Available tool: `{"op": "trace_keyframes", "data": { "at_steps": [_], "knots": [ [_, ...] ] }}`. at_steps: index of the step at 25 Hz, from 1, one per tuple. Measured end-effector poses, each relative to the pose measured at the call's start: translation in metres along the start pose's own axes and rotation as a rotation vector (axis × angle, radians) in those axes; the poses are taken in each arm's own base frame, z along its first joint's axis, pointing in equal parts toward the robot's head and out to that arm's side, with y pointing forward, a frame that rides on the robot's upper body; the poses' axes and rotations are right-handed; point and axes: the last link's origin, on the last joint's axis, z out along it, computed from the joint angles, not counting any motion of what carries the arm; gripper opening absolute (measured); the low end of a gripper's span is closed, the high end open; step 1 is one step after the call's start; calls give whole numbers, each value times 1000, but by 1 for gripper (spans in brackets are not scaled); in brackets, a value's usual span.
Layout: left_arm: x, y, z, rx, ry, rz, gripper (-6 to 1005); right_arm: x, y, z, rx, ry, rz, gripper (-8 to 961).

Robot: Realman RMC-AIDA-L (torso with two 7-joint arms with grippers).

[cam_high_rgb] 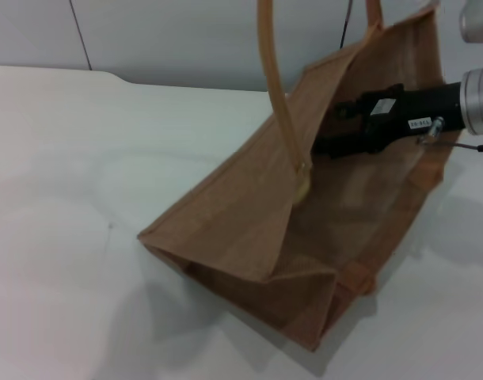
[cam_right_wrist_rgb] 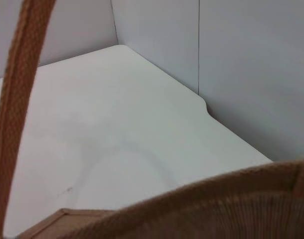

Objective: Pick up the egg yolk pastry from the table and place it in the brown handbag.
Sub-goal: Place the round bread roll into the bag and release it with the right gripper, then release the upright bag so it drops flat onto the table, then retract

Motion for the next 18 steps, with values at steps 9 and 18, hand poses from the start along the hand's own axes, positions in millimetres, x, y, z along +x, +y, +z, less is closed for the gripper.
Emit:
{"op": "trace_keyframes", "data": {
  "at_steps": [9,18],
  "knots": [
    [-24,-10,-2,53,-57,-31,113,26,-6,-19,8,79,89,861],
    [-59,-29,-14,140,29,-214,113,70,-36,-99,297,-16,211,856]
  ]
}}
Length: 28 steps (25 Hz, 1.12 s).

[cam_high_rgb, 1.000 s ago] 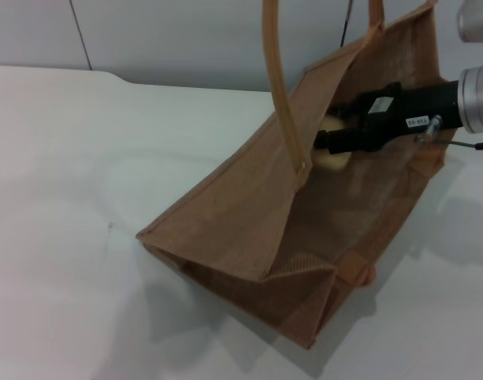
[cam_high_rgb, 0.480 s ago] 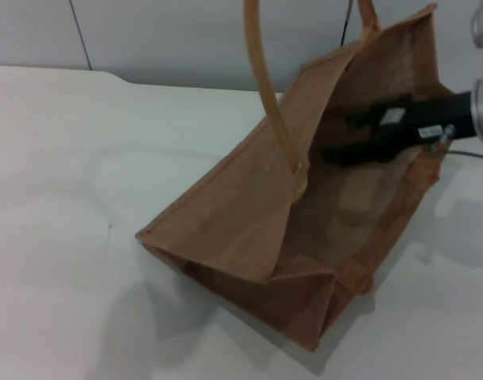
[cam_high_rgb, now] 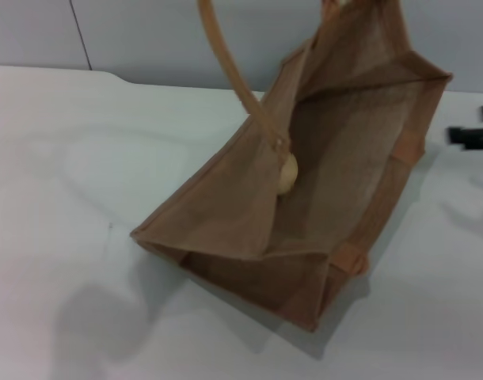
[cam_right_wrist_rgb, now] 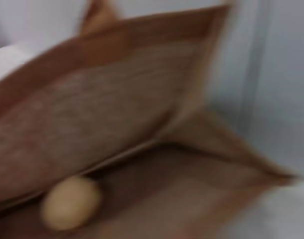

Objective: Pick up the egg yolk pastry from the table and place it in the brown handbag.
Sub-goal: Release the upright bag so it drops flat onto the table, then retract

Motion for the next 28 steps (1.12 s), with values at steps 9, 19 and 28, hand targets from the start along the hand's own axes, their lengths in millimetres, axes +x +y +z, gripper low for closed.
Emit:
{"op": "trace_keyframes", "data": {
  "at_steps": [9,19,28],
  "knots": [
    [-31,-8,15,-51,41,-148,205,22,-31,-9,199,-70,59,853],
    [-58,8,33,-223,183,-168,592,20,-24,18,148,-161,81,851],
    [-73,14,38,-282,277,-229,797,16,-21,24,126,-206,96,852]
  ]
}}
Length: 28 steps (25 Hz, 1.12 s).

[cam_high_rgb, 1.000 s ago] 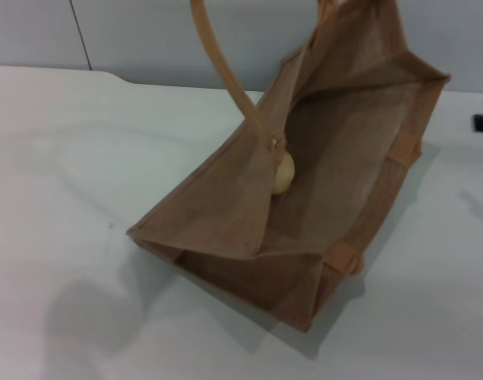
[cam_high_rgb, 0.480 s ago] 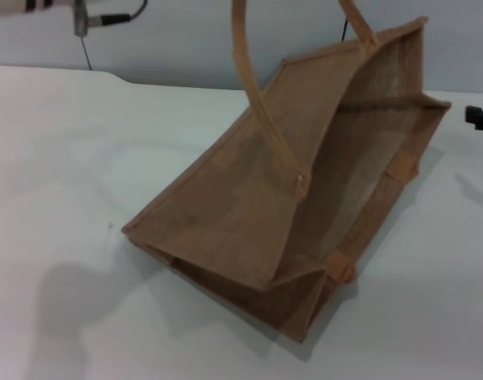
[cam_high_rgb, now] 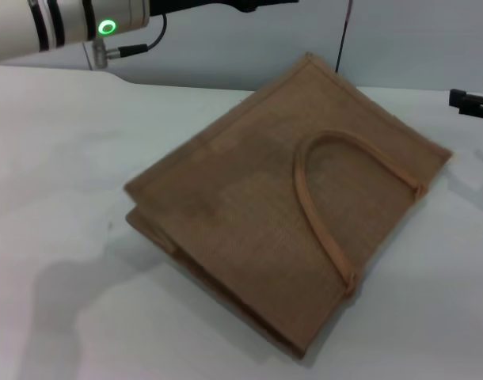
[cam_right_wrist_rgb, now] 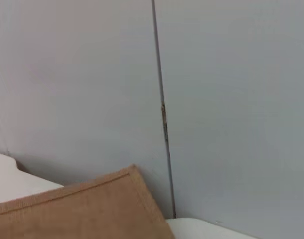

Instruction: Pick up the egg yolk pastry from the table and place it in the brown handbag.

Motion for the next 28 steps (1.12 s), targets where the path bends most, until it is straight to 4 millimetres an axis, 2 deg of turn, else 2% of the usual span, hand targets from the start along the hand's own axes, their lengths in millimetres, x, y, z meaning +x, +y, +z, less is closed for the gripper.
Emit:
{"op": "trace_keyframes", "data": {
  "at_steps": [4,12,15,16,18,24,28],
  "knots": [
    [-19,-7,-9,51,22,4,878,5,-5,-3,17,-19,7,852],
    [-78,-29,-44,282,122,79,865,29,-13,-11,81,-196,33,852],
    [-105,-37,-60,415,155,72,864,40,-12,-7,122,-214,10,851],
    [-105,-37,-60,415,155,72,864,43,-12,-4,142,-217,10,851],
    [-122,-42,-72,511,156,70,864,48,-12,-3,174,-241,19,851],
    [-144,-43,-88,615,151,30,863,56,-10,1,279,-335,1,851],
    [-152,-41,-88,644,138,54,861,59,-10,6,372,-330,-137,852]
  ]
}}
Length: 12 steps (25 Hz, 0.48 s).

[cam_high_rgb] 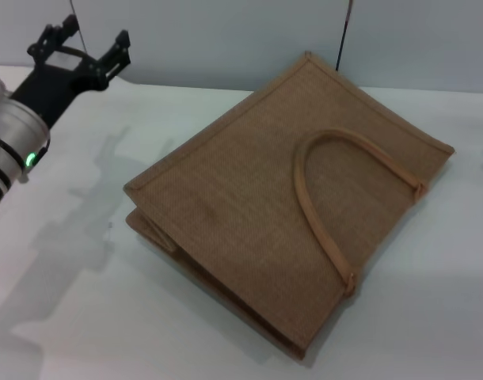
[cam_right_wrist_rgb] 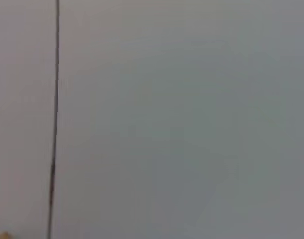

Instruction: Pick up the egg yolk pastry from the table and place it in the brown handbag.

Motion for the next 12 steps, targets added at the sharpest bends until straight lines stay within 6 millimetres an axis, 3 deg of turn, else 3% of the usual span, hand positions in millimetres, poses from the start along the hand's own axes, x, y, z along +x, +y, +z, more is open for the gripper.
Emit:
{"op": "trace_keyframes", "data": {
  "at_steps": [3,12],
  "knots": [
    [-7,2,-1,11,-22,35,860,-1,6,5,46,-22,-101,852],
    [-18,6,-1,27,-66,68,856,-2,9,14,99,-7,-191,852]
  ]
}}
